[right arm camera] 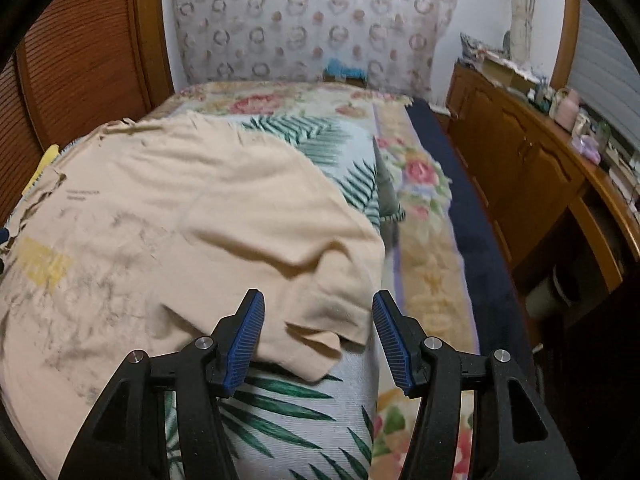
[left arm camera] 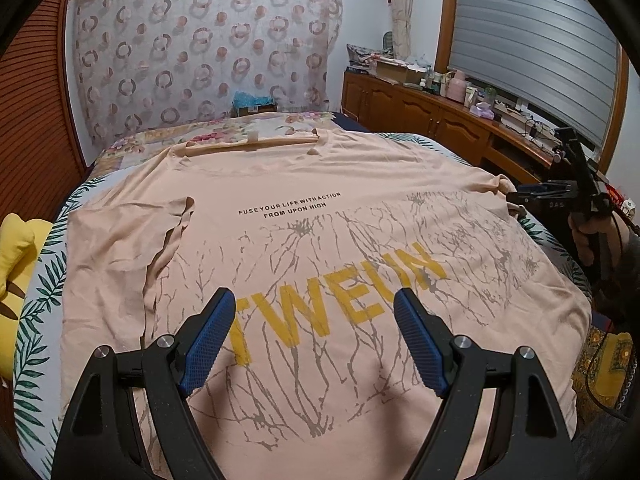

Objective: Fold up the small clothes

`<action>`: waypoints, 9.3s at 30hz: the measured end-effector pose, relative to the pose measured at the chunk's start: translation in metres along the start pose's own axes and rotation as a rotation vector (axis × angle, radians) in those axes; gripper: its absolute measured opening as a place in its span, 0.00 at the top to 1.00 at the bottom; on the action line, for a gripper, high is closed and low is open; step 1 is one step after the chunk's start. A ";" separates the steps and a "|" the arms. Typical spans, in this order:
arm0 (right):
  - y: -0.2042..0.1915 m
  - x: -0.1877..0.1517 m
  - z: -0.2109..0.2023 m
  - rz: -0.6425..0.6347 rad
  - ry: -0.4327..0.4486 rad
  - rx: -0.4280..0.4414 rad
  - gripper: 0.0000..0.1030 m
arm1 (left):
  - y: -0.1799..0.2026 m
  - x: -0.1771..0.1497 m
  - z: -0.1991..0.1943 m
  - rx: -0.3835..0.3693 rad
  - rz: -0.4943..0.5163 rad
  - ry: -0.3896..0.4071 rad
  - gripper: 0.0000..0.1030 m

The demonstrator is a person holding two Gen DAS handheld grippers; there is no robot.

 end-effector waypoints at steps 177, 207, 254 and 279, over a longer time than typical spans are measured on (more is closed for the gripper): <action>-0.125 0.118 0.152 -0.149 -0.031 0.205 0.62 | -0.147 0.073 0.053 0.181 -0.056 -0.041 0.25; -0.126 0.124 0.166 -0.169 -0.011 0.213 0.48 | -0.257 0.054 0.082 0.263 -0.175 -0.160 0.49; -0.117 0.096 -0.025 -0.212 0.338 0.178 0.96 | -0.127 0.069 -0.092 0.139 -0.031 0.178 0.97; -0.101 -0.040 -0.103 -0.156 0.070 0.225 0.96 | -0.121 -0.053 -0.148 0.206 -0.187 0.071 0.92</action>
Point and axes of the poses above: each gripper's, at about its wrist camera, not at the fingertips, and z roughly the way its jaws point, y to its right, x to its top, the point moved 2 cm from there along z, roughly the way its jaws point, and after that the axes turned 3 degrees about y, right-handed, at the moved point
